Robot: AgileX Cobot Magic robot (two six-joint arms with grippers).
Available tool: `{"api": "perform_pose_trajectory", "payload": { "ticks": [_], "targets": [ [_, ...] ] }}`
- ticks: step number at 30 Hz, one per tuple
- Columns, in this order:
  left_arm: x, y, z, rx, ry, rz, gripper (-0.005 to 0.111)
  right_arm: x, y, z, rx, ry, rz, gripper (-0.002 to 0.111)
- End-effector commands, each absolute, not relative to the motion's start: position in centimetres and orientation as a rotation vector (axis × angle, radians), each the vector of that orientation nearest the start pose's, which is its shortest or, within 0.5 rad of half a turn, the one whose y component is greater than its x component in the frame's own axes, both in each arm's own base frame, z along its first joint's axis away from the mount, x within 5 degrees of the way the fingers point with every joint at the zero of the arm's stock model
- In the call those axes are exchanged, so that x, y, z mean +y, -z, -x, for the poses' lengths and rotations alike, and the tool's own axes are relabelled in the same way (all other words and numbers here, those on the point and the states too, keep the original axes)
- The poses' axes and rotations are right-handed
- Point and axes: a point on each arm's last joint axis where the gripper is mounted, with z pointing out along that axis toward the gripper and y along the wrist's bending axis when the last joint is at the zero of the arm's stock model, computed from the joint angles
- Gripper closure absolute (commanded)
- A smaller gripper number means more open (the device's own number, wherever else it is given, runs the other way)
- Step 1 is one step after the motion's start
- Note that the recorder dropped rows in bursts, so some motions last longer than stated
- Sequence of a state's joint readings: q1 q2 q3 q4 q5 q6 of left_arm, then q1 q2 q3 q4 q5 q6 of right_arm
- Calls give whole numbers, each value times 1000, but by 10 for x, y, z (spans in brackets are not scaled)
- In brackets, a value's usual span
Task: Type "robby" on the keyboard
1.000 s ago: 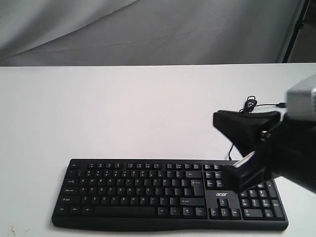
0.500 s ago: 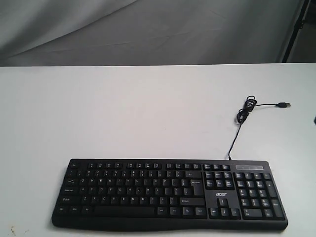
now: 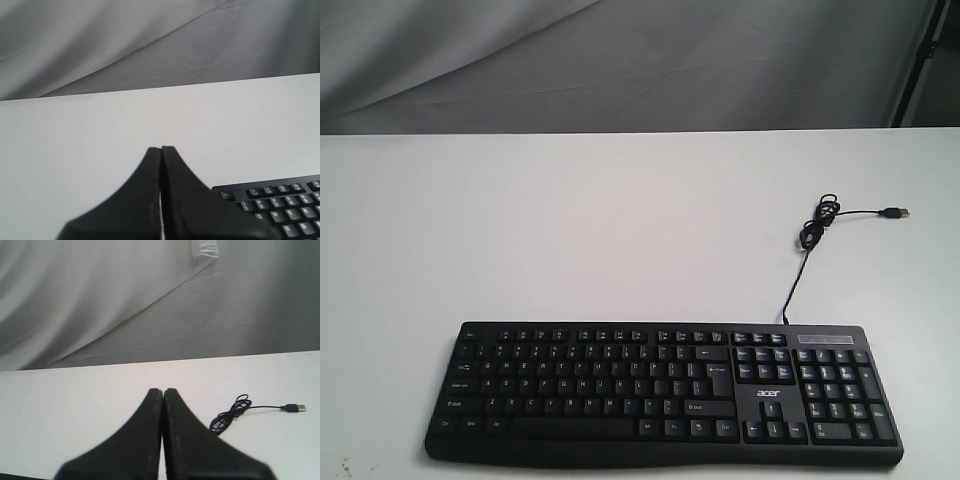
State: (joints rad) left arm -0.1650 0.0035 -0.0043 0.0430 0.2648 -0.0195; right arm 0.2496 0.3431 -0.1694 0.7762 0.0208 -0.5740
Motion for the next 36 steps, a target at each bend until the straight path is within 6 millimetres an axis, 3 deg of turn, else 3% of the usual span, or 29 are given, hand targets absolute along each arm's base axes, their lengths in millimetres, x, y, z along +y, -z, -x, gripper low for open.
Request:
{"api": "perform_pose_trajectory", "payload": {
  "ticks": [1,6,11,16,23,36],
  "targets": [
    [-8,-190,-55,1734,98,-161,107,19,-241,-88,1642,-275,62,108],
    [-8,-190,-55,1734,98,-161,107,20,-226,-84,1662,-361,-8,108],
    [-8,-190,-55,1734,98,-161,107,13,-208,-73,1642,-315,-57,108],
    [-8,-190,-55,1734,98,-161,107,9,-209,-63,1566,-283,-67,108],
    [-8,-190,-55,1734,98,-161,107,9,-187,-60,1810,-268,-72,108],
    [-8,-190,-55,1734,98,-161,107,9,-186,-59,1817,-268,-73,108]
  ]
}}
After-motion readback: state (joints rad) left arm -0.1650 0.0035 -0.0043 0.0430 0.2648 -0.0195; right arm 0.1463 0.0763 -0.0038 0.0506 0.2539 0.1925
